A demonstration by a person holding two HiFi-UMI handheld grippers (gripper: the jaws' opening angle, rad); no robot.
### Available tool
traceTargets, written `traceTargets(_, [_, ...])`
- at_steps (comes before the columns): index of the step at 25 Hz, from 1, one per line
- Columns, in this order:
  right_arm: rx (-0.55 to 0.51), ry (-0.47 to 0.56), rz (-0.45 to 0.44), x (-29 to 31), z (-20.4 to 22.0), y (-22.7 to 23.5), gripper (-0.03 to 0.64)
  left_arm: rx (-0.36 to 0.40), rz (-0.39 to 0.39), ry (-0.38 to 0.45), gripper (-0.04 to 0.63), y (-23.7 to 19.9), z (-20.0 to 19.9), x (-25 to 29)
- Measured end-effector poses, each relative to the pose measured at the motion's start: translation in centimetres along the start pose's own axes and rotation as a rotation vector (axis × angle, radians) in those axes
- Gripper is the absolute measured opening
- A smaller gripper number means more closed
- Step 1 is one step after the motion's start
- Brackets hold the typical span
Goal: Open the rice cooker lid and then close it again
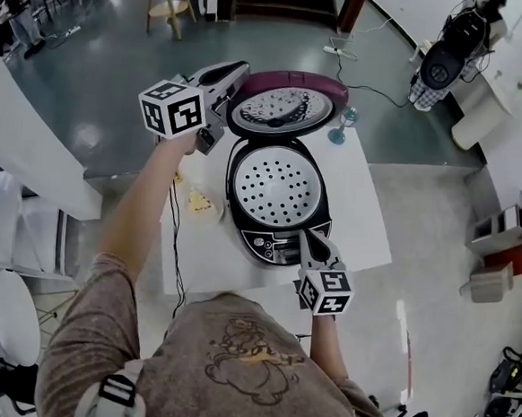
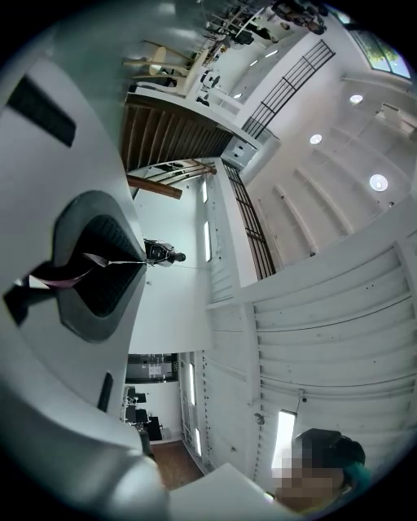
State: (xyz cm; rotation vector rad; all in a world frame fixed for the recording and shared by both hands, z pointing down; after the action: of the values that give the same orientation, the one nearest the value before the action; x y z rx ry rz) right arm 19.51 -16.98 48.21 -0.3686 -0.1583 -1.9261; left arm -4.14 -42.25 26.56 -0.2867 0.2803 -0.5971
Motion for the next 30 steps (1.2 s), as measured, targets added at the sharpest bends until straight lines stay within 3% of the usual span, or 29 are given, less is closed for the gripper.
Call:
traceTargets(14, [0.003, -0.002, -0.004, -0.1, -0.1, 0.0, 0.005, 0.047, -0.041, 0.008, 0.023, -1.5, -0.8, 0.7])
traceTargets(26, [0.005, -0.005, -0.002, 0.0, 0.0, 0.0, 0.005, 0.032, -0.022, 0.044, 0.026, -1.8, -0.9, -1.2])
traceTargets(30, [0.006, -0.005, -0.002, 0.0, 0.0, 0.1, 0.005, 0.056, -0.002, 0.02, 0.114, -1.6, -0.6, -1.5])
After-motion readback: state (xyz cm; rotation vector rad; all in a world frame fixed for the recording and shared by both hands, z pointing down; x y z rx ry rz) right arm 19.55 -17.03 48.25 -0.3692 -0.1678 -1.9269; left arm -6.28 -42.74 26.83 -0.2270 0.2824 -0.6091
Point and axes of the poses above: the fingertips, and each gripper's own axes: x forward along the fingers, y to its right, z out of its underside, the point moved 6 cm from there along -x, backward along the fingers, and after that the axes turned 10 degrees about -x, right-handed, at the moved point
